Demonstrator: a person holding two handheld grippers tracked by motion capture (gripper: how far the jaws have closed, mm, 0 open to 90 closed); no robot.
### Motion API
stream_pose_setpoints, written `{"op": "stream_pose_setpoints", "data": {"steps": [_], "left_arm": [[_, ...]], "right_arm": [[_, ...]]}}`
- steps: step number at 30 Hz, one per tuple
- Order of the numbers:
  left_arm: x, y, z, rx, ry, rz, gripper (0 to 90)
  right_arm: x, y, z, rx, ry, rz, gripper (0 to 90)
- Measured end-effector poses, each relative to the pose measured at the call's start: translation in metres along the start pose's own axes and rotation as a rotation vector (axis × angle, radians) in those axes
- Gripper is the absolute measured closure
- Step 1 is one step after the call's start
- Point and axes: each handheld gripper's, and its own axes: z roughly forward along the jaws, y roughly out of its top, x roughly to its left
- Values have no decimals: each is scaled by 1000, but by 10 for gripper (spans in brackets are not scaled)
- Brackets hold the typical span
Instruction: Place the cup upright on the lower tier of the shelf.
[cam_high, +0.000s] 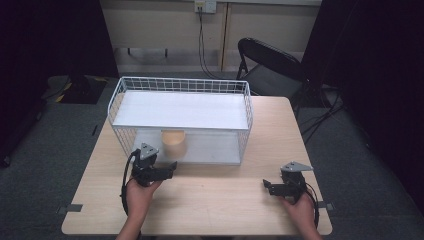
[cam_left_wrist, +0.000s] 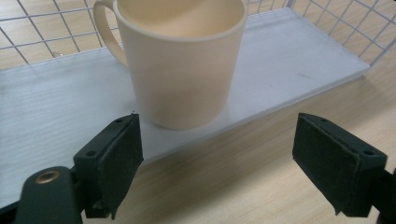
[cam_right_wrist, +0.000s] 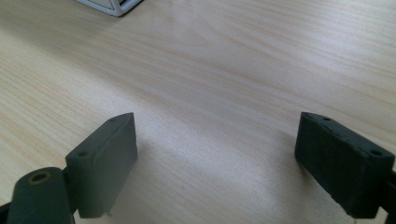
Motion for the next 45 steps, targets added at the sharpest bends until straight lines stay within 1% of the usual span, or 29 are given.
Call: {"op": "stream_pose_setpoints", "data": {"steps": [2,3,7,11,15,17,20,25,28,29,31,32,35,37,39,42,43,45], "left_arm": [[0,-1,-1,-5,-11,-2,157],[1,-1,-2,0,-13,9,157],[3,-4,-6,-4,-27,18,157],[7,-10,-12,-7,-36,33,157],[12,-14,-20,-10,-45,37,157],[14,-17,-24,-16,-34,30,157],[18,-21,-29,-10,-34,28,157],[24,-26,-36,-22,-38,16,159],[27,-29,-38,-12,-30,39,160],[29,-30,-39,-12,-25,39,163],[31,-32,-40,-9,-29,34,162],[32,-33,-41,-6,-16,39,162],[37,-37,-44,-9,-15,36,162],[39,-39,-47,-6,-16,43,162],[41,-42,-49,-18,-14,32,162],[45,-46,-53,-18,-15,30,162],[46,-48,-53,-18,-10,34,162],[48,-51,-55,-11,-13,43,162]], "right_arm": [[0,0,0,0,0,0,124],[0,0,0,0,0,0,124],[0,0,0,0,0,0,124],[0,0,0,-1,0,-1,124],[0,0,0,0,1,-1,124],[0,0,0,-1,1,-2,124],[0,0,0,-1,1,-1,124],[0,0,0,0,-1,-1,125],[0,0,0,0,-1,-1,125],[0,0,0,-1,-1,-1,125],[0,0,0,0,-1,-1,125],[0,0,0,-1,-1,-2,125],[0,0,0,-1,-1,-1,125],[0,0,0,-1,-1,-1,125],[0,0,0,-1,-1,-1,125],[0,0,0,-1,-1,-1,125],[0,0,0,-1,-1,-1,125],[0,0,0,-1,-1,-2,125]]}}
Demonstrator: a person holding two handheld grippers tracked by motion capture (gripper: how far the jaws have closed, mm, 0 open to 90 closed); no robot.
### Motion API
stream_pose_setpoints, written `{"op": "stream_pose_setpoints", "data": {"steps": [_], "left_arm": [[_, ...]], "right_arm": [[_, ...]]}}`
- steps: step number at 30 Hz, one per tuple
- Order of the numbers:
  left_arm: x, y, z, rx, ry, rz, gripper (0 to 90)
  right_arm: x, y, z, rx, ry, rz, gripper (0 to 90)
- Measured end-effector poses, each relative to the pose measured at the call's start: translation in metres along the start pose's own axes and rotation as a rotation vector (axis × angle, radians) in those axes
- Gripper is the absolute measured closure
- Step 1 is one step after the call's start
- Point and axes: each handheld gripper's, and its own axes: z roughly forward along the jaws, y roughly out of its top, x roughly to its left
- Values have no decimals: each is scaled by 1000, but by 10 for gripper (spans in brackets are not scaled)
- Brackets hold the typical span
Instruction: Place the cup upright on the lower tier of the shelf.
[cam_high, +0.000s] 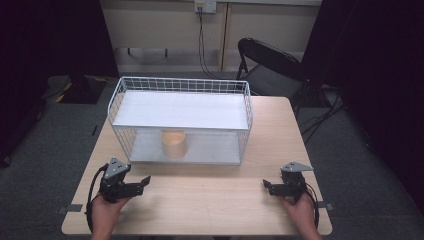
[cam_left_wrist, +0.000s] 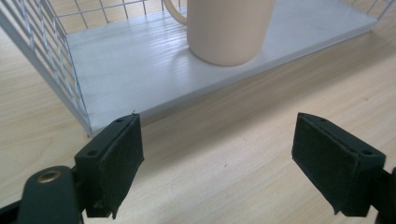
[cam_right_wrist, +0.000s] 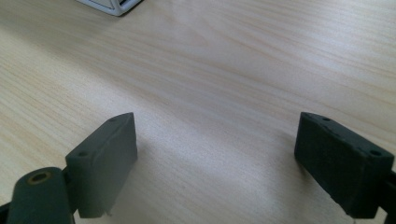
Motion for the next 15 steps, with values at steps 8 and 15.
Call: {"op": "stream_pose_setpoints", "data": {"steps": [8,15], "left_arm": [[7,-13,-1,20,-13,12,161],[14,-24,3,58,4,24,161]], "right_arm": [[0,0,0,0,0,0,125],[0,0,0,0,1,0,125]]}}
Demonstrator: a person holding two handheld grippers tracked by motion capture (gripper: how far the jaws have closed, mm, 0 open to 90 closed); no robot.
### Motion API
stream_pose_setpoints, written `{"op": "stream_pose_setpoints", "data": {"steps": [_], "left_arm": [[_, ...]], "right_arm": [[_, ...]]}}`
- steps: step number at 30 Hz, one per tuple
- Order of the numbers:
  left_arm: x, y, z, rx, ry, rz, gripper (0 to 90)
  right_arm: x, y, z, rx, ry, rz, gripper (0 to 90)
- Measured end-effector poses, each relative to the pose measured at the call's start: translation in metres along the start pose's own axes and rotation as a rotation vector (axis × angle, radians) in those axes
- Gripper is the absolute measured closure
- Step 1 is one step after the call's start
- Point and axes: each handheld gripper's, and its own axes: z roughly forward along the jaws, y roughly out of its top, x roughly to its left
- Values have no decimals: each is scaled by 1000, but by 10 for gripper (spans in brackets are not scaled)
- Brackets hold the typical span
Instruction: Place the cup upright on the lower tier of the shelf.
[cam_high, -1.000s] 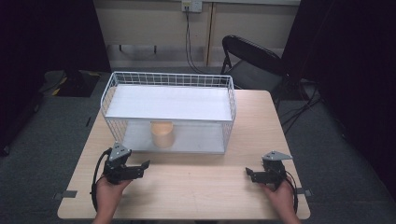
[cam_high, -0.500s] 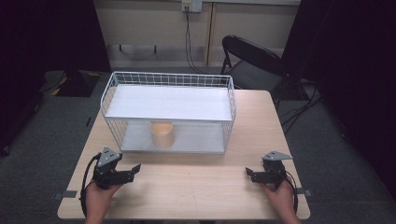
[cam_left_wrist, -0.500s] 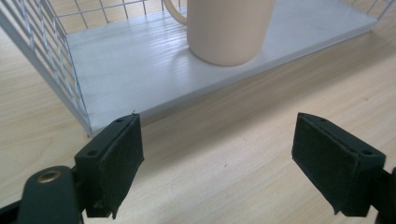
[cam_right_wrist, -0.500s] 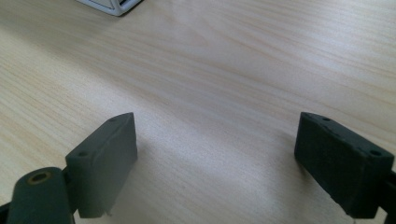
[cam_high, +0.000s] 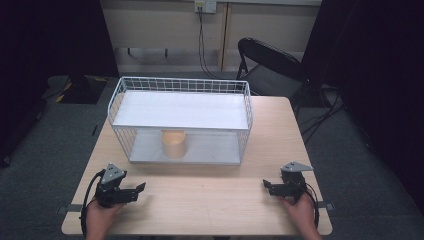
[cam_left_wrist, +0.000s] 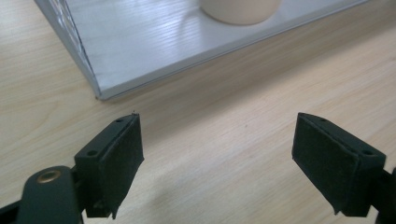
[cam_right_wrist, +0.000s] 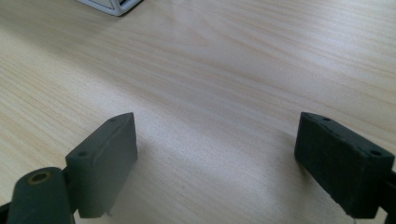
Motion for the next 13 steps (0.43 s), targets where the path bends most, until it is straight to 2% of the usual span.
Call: {"op": "stream_pose_setpoints", "data": {"steps": [7,13], "left_arm": [[2,-7,3,39,-3,13,159],[1,-7,3,51,-2,35,159]], "right_arm": [[0,0,0,0,0,0,125],[0,0,0,1,1,1,125]]}}
